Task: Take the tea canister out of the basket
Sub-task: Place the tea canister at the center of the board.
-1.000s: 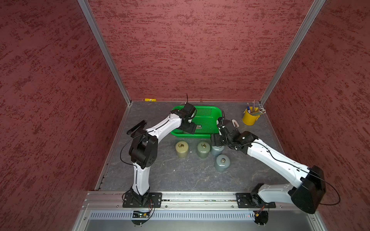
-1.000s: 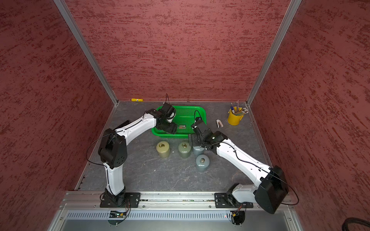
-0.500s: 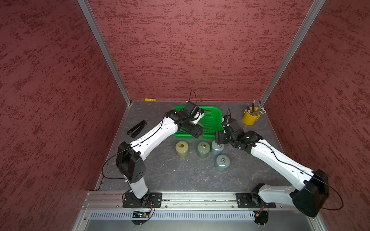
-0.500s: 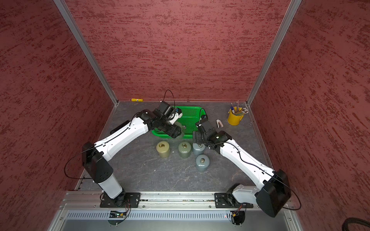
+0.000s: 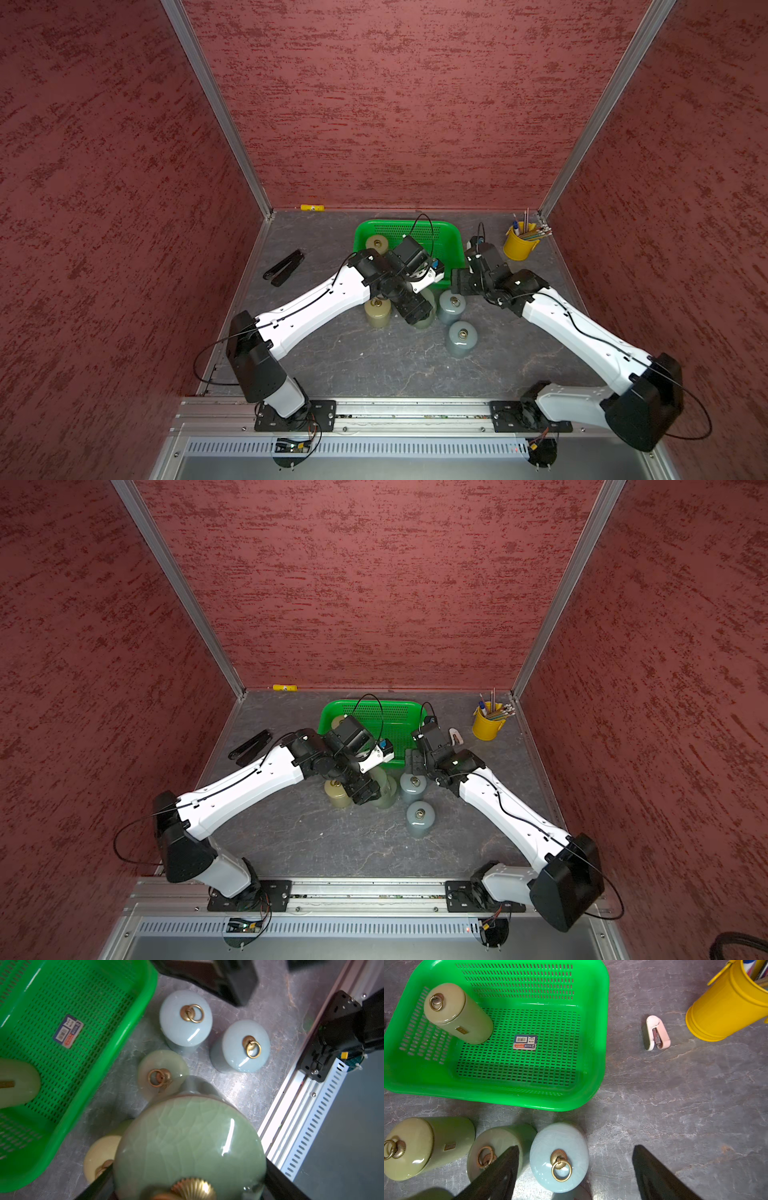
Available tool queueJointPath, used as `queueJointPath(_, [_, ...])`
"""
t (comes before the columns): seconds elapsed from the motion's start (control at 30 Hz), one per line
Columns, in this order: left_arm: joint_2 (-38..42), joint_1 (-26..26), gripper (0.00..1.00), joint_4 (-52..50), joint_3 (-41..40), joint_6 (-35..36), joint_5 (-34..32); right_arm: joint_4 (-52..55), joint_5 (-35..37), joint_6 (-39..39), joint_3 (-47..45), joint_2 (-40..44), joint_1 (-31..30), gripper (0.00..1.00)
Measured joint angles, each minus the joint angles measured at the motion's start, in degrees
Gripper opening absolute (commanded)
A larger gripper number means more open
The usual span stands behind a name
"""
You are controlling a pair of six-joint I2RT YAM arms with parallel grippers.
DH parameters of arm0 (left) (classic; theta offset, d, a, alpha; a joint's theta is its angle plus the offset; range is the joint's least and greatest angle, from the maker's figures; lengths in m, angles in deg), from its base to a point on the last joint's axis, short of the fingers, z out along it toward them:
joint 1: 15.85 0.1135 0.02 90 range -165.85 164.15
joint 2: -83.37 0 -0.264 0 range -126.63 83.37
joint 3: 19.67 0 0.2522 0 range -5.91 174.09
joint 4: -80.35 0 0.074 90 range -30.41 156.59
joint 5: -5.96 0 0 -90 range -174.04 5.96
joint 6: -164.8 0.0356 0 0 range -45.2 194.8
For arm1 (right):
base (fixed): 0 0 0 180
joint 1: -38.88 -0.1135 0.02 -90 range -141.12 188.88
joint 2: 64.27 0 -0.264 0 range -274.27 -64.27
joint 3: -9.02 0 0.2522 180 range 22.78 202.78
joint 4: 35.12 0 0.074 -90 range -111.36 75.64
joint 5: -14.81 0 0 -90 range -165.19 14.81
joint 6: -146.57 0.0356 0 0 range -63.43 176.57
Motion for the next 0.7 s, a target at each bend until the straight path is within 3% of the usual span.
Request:
queueJointPath(0.37, [2.05,-8.98,0.56,6.14,-11.72,-1.4,0.94,-0.11,-0.28,-0.15,-0.02,-0.02,0.57,0.9])
queueJointPath(0.7, [-0.24,-9.84,0.54,18.73,-19.02,-5.35,-3.58,-0.2,-0.66,-0.11,-0.17,-0.02,0.87,0.9])
